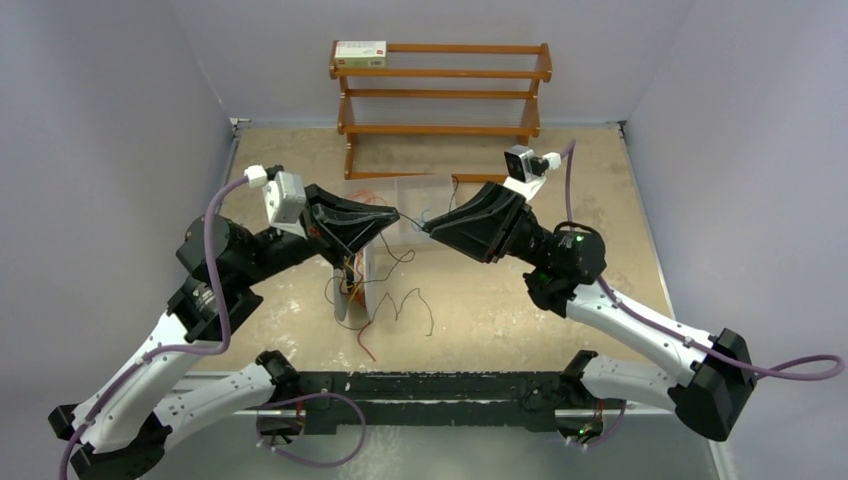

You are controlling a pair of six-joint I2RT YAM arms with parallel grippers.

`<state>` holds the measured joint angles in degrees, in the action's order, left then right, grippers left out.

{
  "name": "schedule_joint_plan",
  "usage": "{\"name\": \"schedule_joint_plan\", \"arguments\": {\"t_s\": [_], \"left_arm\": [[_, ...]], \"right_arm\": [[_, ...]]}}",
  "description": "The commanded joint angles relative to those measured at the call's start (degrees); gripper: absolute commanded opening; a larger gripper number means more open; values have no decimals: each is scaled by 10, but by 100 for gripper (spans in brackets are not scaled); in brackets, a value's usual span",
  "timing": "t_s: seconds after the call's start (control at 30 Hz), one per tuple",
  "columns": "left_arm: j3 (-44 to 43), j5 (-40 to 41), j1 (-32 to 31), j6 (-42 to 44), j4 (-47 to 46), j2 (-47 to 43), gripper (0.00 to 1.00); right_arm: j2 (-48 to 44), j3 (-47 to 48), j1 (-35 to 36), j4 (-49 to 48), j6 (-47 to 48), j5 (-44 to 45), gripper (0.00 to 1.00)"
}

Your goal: Wrap the cables

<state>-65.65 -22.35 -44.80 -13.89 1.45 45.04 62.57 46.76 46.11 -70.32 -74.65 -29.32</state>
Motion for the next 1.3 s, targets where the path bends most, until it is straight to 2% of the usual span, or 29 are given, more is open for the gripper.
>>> {"name": "schedule_joint_plan", "arguments": {"t_s": [0.0, 0.23, 0.43, 0.6, 0.63, 0.7, 0.83, 0.97, 1.13, 1.27], "left_arm": [[6, -15, -1, 5, -25, -2, 0], [12, -26, -1, 7, -6, -8, 0], [9, -26, -1, 12, 3, -13, 0], [10, -24, -1, 13, 3, -15, 0], [13, -26, -1, 10, 1, -15, 0], [16, -27, -1, 9, 0, -14, 0], [17, -17, -1, 14, 18, -15, 1], [16, 28, -1, 12, 47, -25, 34], [19, 103, -1, 2, 89, -45, 54], [7, 184, -1, -8, 146, -59, 63]], "right_arm": [[-14, 5, 1, -42, 2, 9, 28], [-24, 6, 1, -35, 13, 27, 30], [-28, 13, 1, -16, 27, 38, 24], [-25, 16, 1, -14, 29, 41, 18], [-24, 18, 1, -14, 31, 42, 15], [-22, 25, 1, -5, 37, 44, 0], [-30, 40, 1, 37, 70, 47, 0], [-53, 49, 1, 126, 117, 60, 0], [-93, 76, 0, 276, 200, 82, 0], [-119, 143, 0, 456, 320, 154, 0]]}}
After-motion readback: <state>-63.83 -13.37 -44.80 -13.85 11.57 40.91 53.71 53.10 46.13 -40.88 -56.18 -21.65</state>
